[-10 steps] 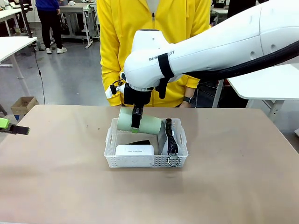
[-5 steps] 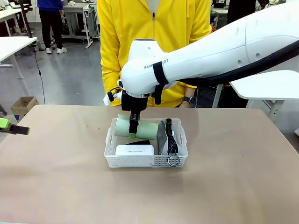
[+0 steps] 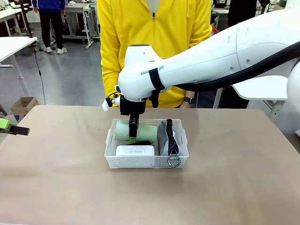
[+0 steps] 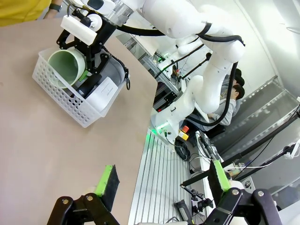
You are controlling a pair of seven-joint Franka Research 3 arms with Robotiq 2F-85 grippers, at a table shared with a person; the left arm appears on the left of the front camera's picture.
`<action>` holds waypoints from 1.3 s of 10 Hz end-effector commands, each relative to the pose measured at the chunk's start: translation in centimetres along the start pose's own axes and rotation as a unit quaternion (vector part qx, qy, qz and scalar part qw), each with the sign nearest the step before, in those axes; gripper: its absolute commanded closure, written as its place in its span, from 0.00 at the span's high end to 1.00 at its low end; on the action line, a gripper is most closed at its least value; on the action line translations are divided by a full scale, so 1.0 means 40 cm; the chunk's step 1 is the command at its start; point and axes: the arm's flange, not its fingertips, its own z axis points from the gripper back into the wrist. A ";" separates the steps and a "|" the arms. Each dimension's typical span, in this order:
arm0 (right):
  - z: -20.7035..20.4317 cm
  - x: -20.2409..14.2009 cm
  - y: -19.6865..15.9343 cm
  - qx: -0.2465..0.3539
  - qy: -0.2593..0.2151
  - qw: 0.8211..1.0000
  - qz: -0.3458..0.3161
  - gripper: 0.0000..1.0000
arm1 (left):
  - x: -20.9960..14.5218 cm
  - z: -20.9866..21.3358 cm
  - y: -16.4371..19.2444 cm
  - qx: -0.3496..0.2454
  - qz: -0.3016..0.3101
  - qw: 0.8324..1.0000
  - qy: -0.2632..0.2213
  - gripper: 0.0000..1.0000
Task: Efficiently arrange items inside the basket to fit them all.
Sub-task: Pick up the Reusable plastic cup and place it inside the Organizing basket.
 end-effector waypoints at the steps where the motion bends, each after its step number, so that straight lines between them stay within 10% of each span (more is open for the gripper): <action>1: 0.003 0.012 -0.006 -0.009 0.013 1.000 0.003 0.86 | -0.001 0.003 -0.009 -0.006 -0.005 1.000 0.003 1.00; 4: 0.003 0.006 -0.010 -0.013 0.014 1.000 0.002 1.00 | -0.001 0.003 -0.009 -0.006 -0.005 1.000 0.003 1.00; 13: 0.014 -0.027 0.001 -0.022 -0.007 1.000 0.010 1.00 | -0.001 0.003 -0.009 -0.006 -0.005 1.000 0.003 1.00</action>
